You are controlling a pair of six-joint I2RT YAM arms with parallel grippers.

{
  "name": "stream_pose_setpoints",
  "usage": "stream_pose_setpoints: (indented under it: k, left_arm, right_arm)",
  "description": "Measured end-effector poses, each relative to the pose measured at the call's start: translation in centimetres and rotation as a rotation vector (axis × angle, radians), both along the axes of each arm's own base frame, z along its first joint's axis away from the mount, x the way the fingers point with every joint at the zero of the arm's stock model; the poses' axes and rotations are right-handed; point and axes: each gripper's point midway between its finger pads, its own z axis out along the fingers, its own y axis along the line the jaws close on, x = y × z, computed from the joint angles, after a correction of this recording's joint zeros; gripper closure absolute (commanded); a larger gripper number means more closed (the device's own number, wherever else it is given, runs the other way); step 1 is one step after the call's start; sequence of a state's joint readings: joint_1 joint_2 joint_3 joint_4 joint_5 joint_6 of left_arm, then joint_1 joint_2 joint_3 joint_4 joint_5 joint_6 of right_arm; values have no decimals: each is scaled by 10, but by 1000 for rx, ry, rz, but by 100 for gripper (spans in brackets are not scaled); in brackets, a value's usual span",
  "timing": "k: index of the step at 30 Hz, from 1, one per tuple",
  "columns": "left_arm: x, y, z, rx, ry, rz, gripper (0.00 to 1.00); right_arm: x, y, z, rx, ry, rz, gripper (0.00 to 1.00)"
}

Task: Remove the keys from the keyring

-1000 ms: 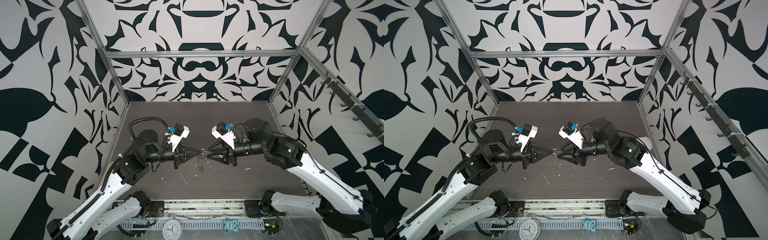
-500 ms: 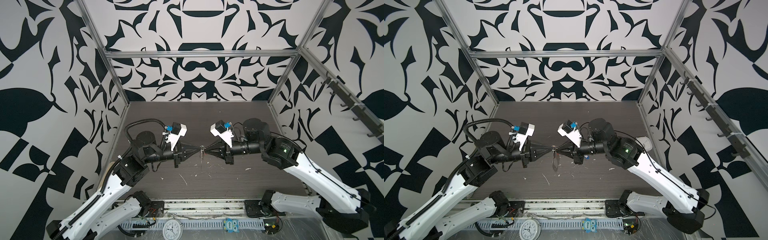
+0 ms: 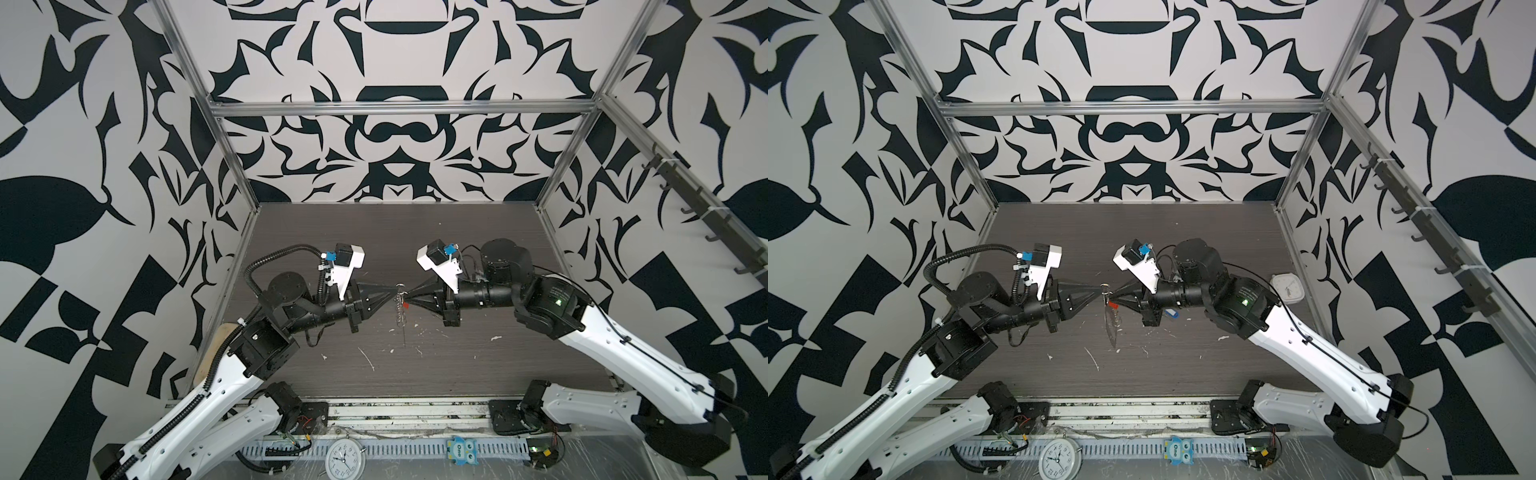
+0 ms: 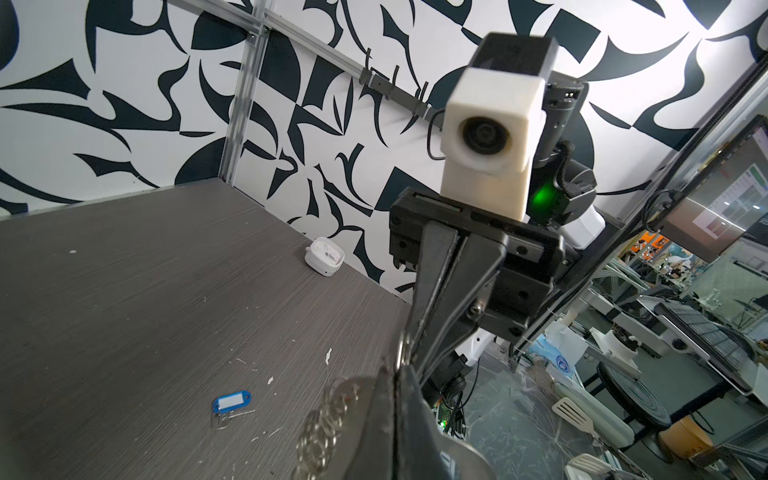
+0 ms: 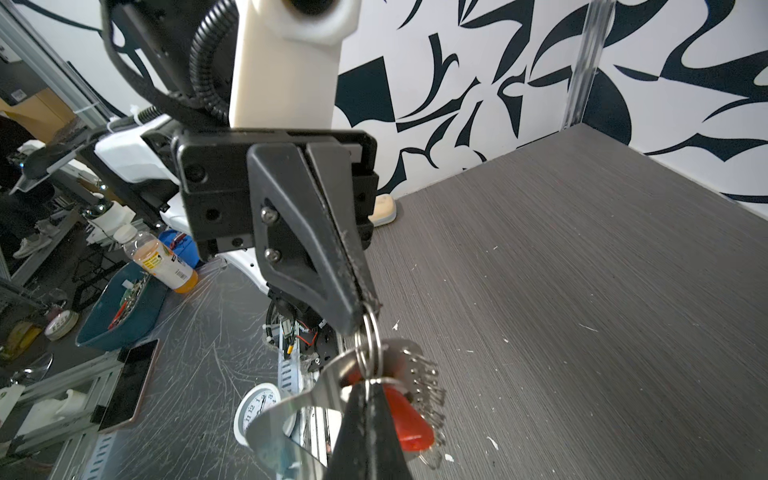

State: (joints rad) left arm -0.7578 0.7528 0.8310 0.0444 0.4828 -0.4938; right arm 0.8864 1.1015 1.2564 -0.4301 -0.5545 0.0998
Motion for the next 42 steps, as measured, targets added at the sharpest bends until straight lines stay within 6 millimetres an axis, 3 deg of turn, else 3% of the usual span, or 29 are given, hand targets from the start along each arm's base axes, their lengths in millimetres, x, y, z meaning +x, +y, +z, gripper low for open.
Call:
stream_pose_setpoints:
  k: [5,9,12,20,24,29,39,42]
  left_arm:
    - [2,0,2,-30,16,7,100]
    - [3,-2,2,-33,13,3,100]
    - [3,-2,2,-31,0,2,100]
    - [-4,2,8,-37,-55,-7,100]
    - [-6,4,13,-49,-73,-10,100]
    - [-6,4,16,-57,-86,-8,100]
    - [-1,5,13,-60,-89,20,100]
    - [-1,4,13,-61,-87,19,100]
  right_arm:
    - [3,6,0,12,-8,-9,100]
    - [3,5,1,13,-11,-19,75]
    - [-3,1,3,11,-17,-16,67]
    - [-6,-21,35,93,-80,-96,59]
    - [0,-15,42,126,-74,-110,59]
    - [9,1,31,129,-27,-106,61]
    - [7,10,27,140,23,-68,100]
    - [6,10,27,140,32,-64,100]
